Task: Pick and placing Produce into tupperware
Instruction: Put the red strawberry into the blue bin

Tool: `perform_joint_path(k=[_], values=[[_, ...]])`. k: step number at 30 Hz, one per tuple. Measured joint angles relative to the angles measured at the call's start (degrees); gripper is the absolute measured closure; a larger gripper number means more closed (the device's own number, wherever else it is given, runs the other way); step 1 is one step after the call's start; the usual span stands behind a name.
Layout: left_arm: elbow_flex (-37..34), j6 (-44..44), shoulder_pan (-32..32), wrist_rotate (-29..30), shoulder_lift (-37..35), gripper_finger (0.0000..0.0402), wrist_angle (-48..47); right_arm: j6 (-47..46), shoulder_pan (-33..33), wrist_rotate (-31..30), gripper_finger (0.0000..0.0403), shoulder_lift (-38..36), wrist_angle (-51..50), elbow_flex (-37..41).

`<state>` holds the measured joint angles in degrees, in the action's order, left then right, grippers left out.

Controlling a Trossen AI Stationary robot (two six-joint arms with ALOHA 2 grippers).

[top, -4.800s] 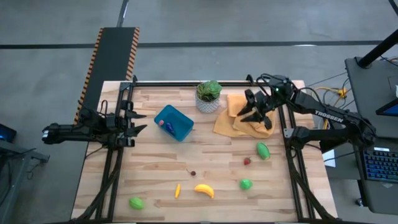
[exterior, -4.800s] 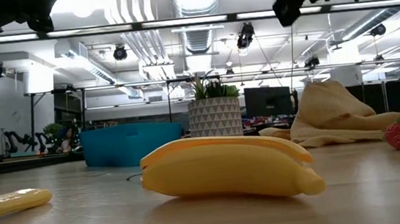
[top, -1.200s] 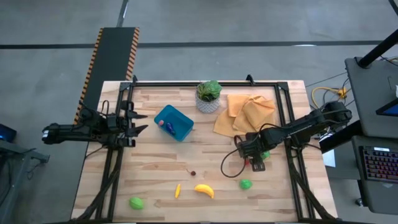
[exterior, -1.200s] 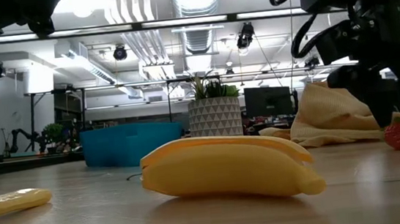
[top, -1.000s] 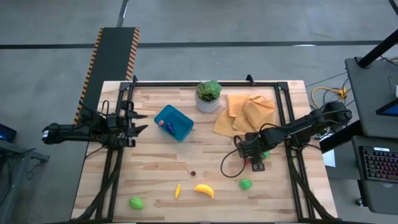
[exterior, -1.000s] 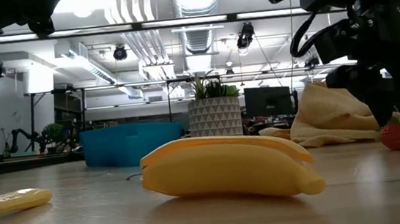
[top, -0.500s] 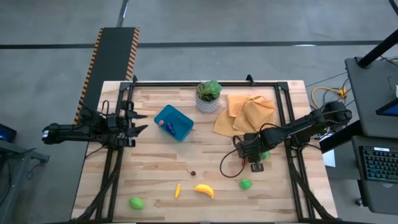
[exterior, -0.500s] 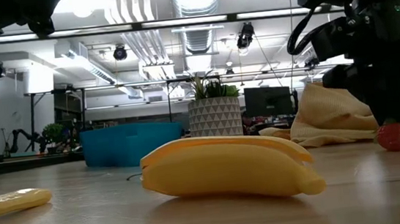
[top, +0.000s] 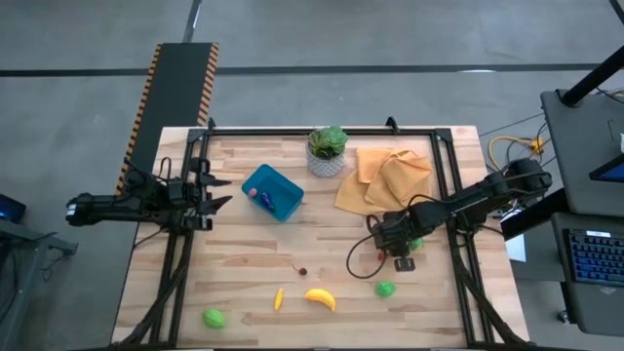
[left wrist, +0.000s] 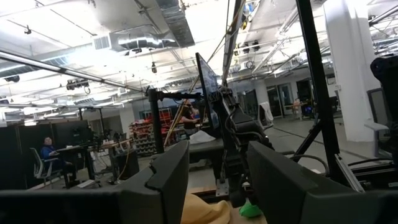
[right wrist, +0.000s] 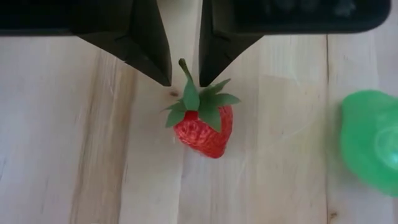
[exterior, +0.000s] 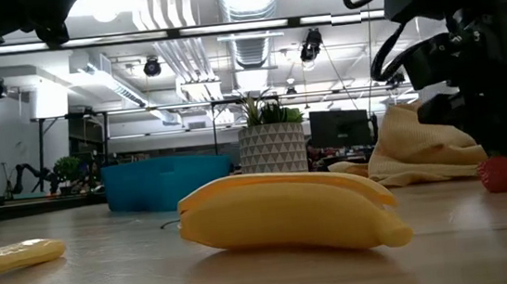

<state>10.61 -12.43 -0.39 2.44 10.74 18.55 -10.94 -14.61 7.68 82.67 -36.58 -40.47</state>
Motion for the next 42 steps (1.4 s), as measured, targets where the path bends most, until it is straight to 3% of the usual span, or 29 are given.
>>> perform_joint_path(k=[15, 25, 36, 42], values=[[0.00, -0.01, 0.00, 0.00, 0.00, 0.0250, -0.02, 0.00, 0.00, 0.28, 0.0389, 0.00, 0.46, -0.07], [0.00, -0.02, 0.01, 0.00, 0.00, 0.0250, -0.04, 0.73, 0.00, -0.41, 0.0394, -0.48, 6.32, -0.11], [0.00, -0.02, -0.01, 0.00, -0.02, 0.0250, -0.07, 3.20, 0.00, -14.90, 0.0394, -6.98, 19.29, 1.03], [0.00, -0.02, -0.01, 0.00, 0.00, 0.0250, -0.11, 4.41, 1.08, -19.40, 0.0394, -9.16, 36.88, 5.66]])
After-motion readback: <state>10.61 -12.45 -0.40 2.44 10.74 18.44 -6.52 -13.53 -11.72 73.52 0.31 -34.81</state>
